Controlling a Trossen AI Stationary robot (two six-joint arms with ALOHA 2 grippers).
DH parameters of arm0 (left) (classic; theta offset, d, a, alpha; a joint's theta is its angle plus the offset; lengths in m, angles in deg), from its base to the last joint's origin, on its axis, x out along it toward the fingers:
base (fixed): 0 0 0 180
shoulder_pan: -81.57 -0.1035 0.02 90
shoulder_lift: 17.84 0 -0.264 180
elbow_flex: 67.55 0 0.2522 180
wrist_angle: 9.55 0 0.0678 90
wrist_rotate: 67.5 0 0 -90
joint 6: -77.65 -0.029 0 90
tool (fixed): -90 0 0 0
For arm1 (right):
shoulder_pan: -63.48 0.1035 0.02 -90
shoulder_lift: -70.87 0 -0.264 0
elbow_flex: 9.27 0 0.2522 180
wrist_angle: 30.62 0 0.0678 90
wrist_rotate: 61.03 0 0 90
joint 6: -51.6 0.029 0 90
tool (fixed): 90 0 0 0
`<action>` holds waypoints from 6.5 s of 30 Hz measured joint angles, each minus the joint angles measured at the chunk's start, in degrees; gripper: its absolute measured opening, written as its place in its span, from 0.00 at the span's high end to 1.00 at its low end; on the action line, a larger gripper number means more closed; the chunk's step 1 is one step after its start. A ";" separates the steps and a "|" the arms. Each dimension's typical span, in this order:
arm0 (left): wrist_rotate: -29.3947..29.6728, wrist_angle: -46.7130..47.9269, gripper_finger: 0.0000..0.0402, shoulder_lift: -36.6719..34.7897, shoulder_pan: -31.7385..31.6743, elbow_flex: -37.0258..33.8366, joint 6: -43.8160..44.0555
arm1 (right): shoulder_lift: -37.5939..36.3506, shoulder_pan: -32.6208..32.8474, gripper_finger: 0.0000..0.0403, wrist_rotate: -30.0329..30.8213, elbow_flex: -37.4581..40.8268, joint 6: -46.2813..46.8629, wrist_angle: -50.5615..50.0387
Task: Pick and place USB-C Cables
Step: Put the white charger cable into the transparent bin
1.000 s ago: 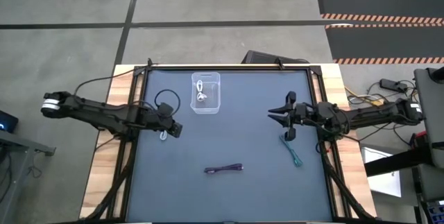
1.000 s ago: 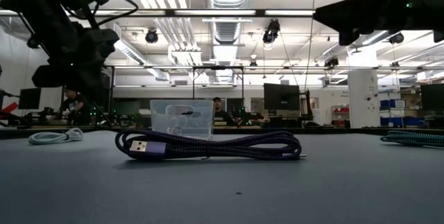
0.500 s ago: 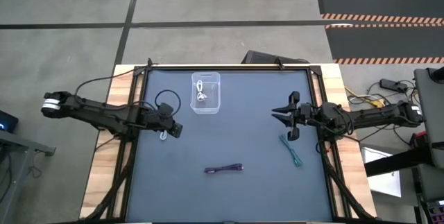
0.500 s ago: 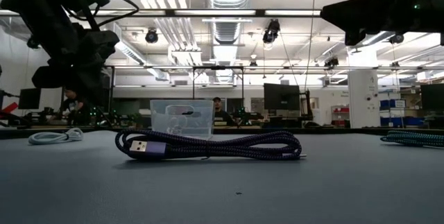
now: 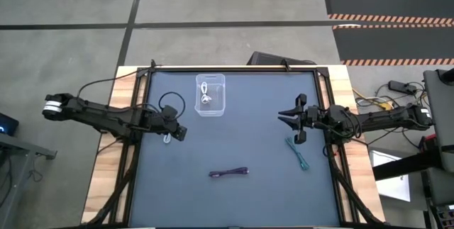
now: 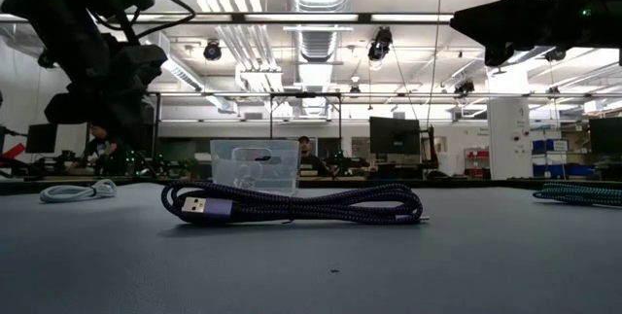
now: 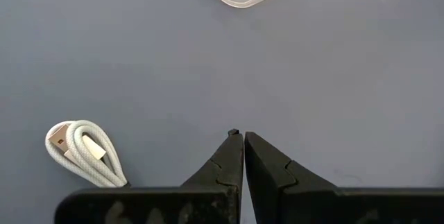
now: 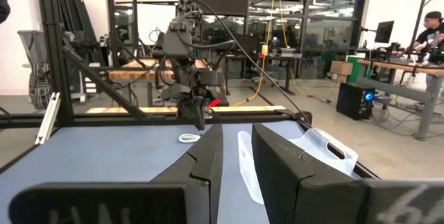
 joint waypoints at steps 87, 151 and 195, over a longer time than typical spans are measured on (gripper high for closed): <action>-0.95 12.82 0.61 12.25 -0.02 -0.11 11.64 | -6.23 -0.13 0.83 1.49 0.00 0.15 -5.81; 13.84 -38.39 0.94 1.56 9.17 8.98 -49.52 | -10.94 -0.11 0.83 -0.33 0.09 -1.20 -5.45; -1.89 -3.43 0.94 32.56 -25.22 36.24 -33.07 | -10.84 -0.11 0.83 -1.52 -4.09 -10.43 -2.91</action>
